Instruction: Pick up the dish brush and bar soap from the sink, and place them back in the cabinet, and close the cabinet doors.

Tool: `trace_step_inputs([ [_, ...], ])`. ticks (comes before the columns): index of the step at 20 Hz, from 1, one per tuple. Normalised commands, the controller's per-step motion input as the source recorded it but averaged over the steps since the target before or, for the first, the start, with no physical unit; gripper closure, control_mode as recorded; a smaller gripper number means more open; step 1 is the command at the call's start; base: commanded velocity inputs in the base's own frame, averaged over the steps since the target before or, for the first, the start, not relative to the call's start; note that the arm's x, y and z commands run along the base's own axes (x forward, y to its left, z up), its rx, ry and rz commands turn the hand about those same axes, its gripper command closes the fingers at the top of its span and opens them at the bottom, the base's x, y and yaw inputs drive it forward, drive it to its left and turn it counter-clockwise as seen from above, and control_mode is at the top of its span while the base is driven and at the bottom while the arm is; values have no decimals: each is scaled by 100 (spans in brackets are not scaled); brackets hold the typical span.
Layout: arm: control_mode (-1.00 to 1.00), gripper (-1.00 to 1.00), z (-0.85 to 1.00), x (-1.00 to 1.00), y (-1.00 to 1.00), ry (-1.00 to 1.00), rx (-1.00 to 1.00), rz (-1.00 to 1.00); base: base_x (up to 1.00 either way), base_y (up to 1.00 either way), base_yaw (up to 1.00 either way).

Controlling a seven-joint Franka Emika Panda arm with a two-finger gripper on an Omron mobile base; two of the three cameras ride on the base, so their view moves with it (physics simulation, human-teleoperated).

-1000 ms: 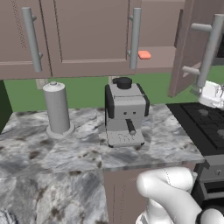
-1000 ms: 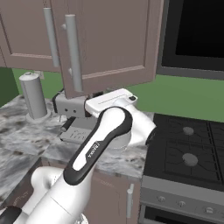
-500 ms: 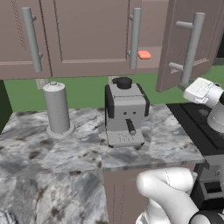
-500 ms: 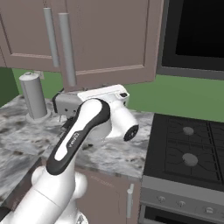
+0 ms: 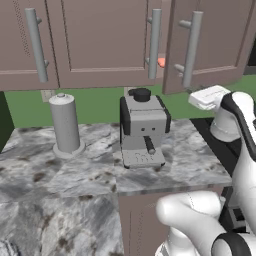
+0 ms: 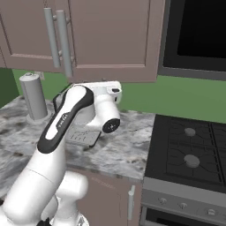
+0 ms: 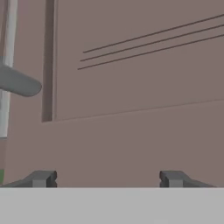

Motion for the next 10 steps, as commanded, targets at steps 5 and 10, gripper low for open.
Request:
trace_step_inputs([
  [5,-100,-100,0,63,24,0,0,-15,0,0,0],
  [10,-100,-100,0,41,9,0,0,-11,0,0,0],
])
